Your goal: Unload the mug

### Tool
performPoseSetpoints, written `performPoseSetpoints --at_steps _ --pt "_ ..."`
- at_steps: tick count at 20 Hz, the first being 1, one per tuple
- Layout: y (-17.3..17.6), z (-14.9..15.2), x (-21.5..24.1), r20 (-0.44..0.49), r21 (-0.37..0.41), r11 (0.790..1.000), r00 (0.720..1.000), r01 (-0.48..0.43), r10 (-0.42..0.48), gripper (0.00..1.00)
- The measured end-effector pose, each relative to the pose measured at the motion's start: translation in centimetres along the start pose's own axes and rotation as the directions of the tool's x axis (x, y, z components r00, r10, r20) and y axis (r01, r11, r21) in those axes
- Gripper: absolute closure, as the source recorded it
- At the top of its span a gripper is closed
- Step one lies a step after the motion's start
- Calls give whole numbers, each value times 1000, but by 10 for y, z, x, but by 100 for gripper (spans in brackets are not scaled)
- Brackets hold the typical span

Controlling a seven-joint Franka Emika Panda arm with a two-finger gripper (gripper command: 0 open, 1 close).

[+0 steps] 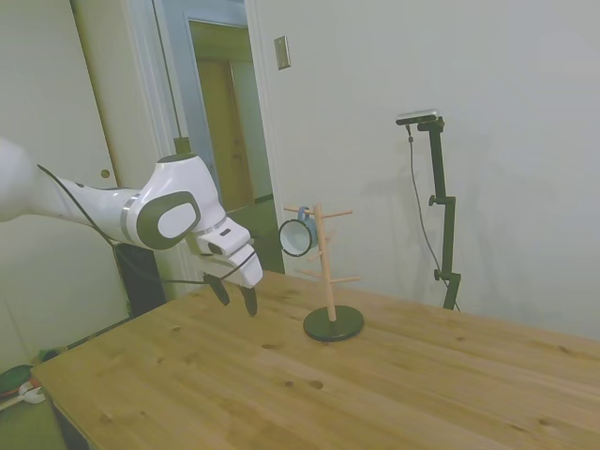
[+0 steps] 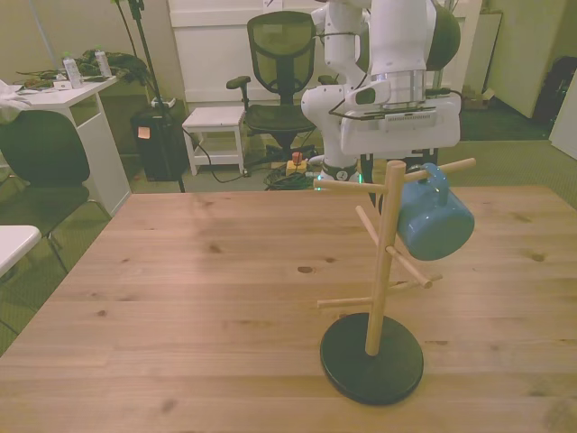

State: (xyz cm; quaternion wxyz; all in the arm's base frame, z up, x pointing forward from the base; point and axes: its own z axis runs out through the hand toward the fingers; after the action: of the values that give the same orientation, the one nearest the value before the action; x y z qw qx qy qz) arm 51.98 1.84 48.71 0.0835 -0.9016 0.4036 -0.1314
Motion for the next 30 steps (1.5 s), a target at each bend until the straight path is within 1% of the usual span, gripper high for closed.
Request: performPoseSetpoints --at_steps 4,7,11,15,19,23,25,30 --pt "-18 -2 14 -58 70 998 998 7 -3 0" --pt "-25 -3 18 -107 124 992 994 29 -16 0" --pt "-32 -7 19 -177 192 979 983 70 -36 0" --pt "-37 -15 21 -241 241 966 970 96 -37 0" --pt "-41 -24 27 -320 280 950 947 136 -41 0" --pt "-44 -27 35 -375 300 943 927 142 -20 0" --pt "-46 -28 40 -392 306 942 920 140 -9 0" --pt "-53 -28 44 -405 320 937 914 140 2 0"
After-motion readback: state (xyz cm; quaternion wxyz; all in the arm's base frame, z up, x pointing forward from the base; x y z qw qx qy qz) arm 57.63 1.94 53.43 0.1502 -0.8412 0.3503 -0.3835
